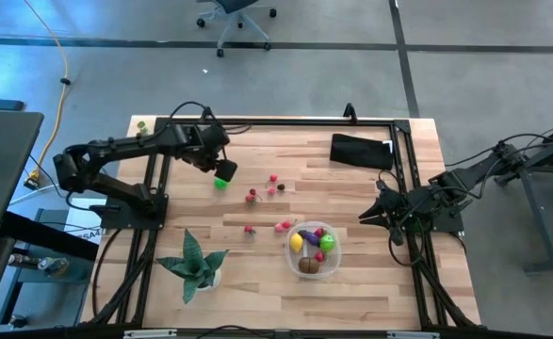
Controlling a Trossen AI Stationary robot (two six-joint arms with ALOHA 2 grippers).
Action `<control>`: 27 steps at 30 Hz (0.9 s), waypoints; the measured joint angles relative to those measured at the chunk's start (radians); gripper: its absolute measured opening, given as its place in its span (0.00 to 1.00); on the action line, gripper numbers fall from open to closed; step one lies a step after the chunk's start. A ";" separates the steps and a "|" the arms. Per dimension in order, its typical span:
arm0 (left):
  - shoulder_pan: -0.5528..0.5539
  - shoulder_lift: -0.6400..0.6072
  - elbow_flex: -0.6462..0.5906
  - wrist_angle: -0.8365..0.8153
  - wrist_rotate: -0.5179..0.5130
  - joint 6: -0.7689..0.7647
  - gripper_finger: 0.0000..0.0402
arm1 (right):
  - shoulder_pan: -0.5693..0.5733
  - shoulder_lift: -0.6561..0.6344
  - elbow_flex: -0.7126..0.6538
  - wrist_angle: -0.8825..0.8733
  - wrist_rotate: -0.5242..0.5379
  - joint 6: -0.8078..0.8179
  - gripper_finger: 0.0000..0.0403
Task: Pick and placing Produce into tupperware
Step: Put the pear into the transparent bin
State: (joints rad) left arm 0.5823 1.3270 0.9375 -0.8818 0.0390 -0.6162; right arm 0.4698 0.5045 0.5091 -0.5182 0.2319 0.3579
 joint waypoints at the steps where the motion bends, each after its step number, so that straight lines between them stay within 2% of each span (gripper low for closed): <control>1: -0.014 0.000 0.000 0.006 -0.005 0.000 0.55 | 0.000 0.000 0.000 0.000 0.000 0.000 0.13; 5: -0.061 0.000 0.000 0.028 -0.097 -0.015 0.55 | 0.000 0.000 0.000 0.000 0.000 0.000 0.13; 9: -0.068 0.006 0.000 0.049 -0.160 -0.146 0.55 | 0.000 0.000 0.000 -0.001 0.000 0.000 0.13; 17: -0.067 0.093 0.000 0.028 -0.161 -0.529 0.55 | 0.000 0.000 0.000 -0.001 0.000 0.000 0.13; 27: -0.066 0.184 0.000 -0.007 -0.123 -0.785 0.56 | 0.000 0.000 0.000 -0.001 0.000 0.000 0.13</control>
State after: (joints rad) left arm 0.5167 1.5115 0.9375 -0.8890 -0.0842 -1.4012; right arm 0.4698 0.5045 0.5091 -0.5194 0.2321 0.3579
